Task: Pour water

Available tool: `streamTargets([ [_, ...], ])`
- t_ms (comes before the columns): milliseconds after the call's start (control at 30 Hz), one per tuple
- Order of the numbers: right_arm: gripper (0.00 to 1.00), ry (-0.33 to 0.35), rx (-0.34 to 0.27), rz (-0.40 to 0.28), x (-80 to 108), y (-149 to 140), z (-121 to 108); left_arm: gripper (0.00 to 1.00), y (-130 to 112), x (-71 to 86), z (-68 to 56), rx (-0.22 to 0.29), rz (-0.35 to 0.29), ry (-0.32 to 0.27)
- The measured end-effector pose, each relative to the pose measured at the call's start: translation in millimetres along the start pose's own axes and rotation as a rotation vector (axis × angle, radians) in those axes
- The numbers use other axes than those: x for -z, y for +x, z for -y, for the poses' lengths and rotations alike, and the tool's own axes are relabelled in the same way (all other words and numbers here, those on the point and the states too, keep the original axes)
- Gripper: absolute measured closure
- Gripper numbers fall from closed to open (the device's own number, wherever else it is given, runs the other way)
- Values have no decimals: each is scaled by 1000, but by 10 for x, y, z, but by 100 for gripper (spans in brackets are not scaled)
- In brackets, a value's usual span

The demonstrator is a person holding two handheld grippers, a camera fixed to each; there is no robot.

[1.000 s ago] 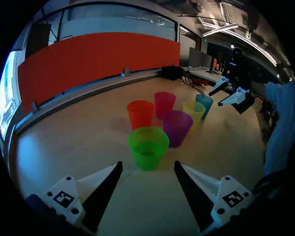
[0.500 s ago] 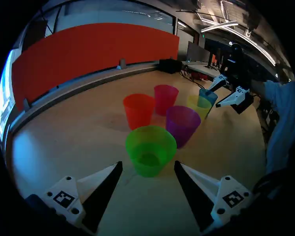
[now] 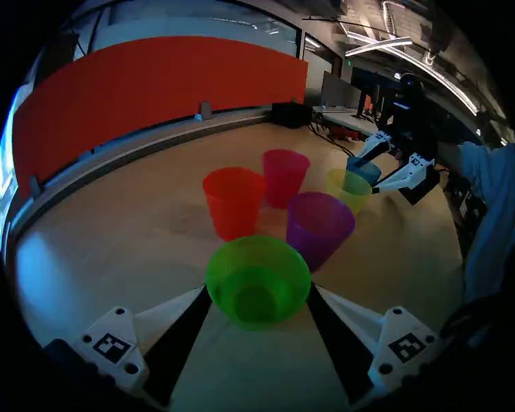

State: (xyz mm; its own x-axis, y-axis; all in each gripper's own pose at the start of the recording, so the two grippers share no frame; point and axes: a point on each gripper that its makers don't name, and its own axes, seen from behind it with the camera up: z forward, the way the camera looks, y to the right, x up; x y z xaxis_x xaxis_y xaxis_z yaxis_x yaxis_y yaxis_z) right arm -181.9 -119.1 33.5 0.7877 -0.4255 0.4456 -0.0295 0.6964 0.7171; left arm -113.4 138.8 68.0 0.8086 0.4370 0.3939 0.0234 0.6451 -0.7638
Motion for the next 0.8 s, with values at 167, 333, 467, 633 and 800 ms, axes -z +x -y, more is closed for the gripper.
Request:
streamTargets([
  [167, 0, 4, 0, -9, -36, 40, 6, 2, 13, -19, -5, -1, -2, -4],
  [333, 0, 6, -1, -12, -43, 53, 1, 2, 20, -41, 13, 3, -4, -2],
  [467, 0, 5, 1, -14, -45, 61, -10, 10, 6, -51, 30, 8, 1, 2],
  [633, 0, 5, 3, -16, -41, 69, -10, 15, -4, -56, 24, 6, 2, 0],
  [800, 0, 6, 0, -19, -50, 74, -2, 15, 11, -57, 25, 5, -2, 0],
])
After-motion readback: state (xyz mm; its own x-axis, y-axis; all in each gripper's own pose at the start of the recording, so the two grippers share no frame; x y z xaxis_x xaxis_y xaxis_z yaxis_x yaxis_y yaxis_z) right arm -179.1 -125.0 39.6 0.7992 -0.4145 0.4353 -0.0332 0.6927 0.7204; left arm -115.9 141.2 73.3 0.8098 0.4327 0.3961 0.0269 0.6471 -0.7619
